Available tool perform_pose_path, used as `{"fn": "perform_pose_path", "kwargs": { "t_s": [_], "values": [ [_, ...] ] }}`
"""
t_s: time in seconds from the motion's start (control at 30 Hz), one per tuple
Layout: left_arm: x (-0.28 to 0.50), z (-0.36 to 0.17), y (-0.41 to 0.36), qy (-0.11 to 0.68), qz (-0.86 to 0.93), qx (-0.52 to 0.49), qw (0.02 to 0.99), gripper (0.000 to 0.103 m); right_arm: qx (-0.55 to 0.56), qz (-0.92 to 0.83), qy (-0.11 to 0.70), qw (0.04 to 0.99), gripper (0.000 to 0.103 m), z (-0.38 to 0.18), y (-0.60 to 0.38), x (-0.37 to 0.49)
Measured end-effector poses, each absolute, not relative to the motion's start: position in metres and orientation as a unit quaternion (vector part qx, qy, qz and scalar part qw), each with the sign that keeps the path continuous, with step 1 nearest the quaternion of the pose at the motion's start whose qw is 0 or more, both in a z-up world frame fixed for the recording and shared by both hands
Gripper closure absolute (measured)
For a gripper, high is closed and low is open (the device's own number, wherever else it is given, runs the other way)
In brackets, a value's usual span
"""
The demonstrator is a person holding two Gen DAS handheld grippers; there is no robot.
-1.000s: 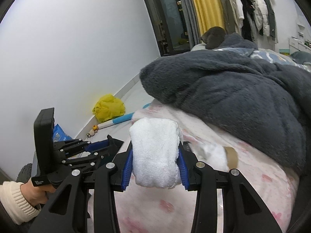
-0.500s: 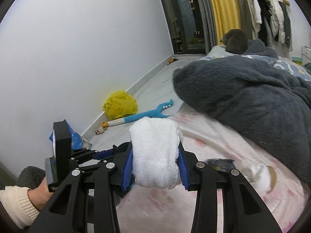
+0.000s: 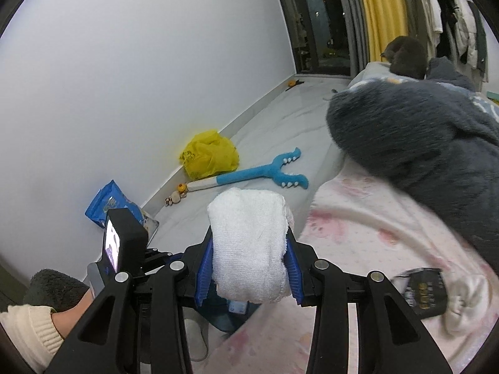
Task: Collect trash
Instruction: 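Carry the black clip into the teal bin and open the left tool while the right tool carries the pad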
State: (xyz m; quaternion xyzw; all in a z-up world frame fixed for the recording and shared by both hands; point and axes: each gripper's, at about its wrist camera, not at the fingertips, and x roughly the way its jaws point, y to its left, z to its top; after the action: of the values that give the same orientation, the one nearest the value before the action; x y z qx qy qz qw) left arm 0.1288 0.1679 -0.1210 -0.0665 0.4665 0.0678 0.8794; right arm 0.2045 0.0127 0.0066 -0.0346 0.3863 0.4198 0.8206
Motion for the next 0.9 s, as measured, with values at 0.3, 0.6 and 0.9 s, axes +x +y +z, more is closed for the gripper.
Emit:
{"fn": "perform_pose_path", "kwargs": {
  "t_s": [0.3, 0.6, 0.9],
  "values": [
    [0.126, -0.152, 0.192, 0.508, 0.073, -0.083, 0.854, 0.082, -0.061, 0.432, 0.414, 0.799, 0.062, -0.018, 0.057, 0.197],
    [0.122, -0.171, 0.213, 0.535, 0.080, -0.106, 0.834, 0.082, -0.061, 0.433, 0.437, 0.786, 0.062, -0.037, 0.083, 0.201],
    [0.117, -0.177, 0.226, 0.547, 0.094, -0.095, 0.827, 0.070, -0.067, 0.433, 0.457, 0.774, 0.062, -0.058, 0.106, 0.204]
  ]
}}
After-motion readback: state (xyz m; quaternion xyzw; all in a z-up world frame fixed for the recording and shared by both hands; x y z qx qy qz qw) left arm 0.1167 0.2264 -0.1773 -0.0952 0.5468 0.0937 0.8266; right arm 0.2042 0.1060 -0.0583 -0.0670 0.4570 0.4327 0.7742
